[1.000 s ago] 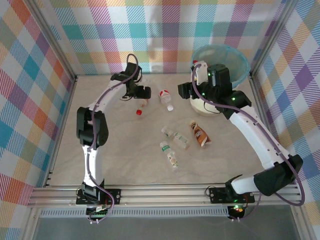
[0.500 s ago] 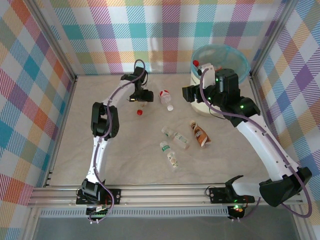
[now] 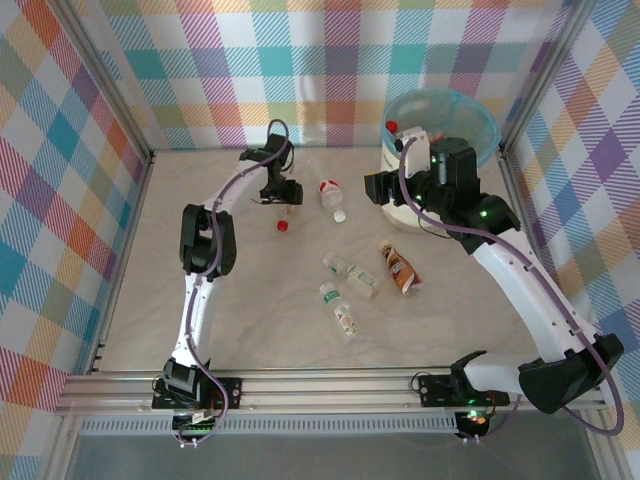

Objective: Put the plastic bottles in the bin

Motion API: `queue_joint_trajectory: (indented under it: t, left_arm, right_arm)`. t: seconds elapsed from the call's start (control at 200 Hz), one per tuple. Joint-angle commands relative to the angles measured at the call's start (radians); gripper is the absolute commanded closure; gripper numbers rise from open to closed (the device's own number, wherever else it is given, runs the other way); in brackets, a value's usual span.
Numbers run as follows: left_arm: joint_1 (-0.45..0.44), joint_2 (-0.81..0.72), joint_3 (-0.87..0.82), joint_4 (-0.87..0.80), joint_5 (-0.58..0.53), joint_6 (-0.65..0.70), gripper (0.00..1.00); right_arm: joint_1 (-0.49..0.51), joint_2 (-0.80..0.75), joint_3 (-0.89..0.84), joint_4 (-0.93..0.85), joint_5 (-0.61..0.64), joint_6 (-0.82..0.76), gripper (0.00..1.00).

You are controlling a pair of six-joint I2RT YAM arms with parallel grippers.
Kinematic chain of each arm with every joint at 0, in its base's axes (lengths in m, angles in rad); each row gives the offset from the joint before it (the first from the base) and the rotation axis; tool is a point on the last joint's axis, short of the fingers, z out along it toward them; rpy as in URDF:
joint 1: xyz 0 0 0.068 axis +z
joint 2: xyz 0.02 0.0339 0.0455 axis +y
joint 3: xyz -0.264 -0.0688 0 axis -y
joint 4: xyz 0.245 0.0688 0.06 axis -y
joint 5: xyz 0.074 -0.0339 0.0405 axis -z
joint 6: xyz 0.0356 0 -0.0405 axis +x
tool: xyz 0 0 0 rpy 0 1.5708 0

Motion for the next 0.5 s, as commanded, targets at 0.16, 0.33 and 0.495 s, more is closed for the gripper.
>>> queue_joint_trajectory:
  t: [0.16,0.33,0.495]
  left_arm:
    - [0.015,-0.349,-0.275,0.191,0.008,0.023,0.43]
    - [0.003,-0.629,-0.551,0.426,0.131,0.102,0.44]
    - [-0.081,-0.942,-0.809,0.59,0.28,0.357,0.44]
  right_arm:
    - [0.004,-0.031,0.001,0.064,0.009,-0.021,0.15]
    - [0.004,-0.023,0.019,0.078,-0.037,-0.001,0.15]
    - [0.004,-0.002,0.047,0.112,-0.182,0.043,0.15]
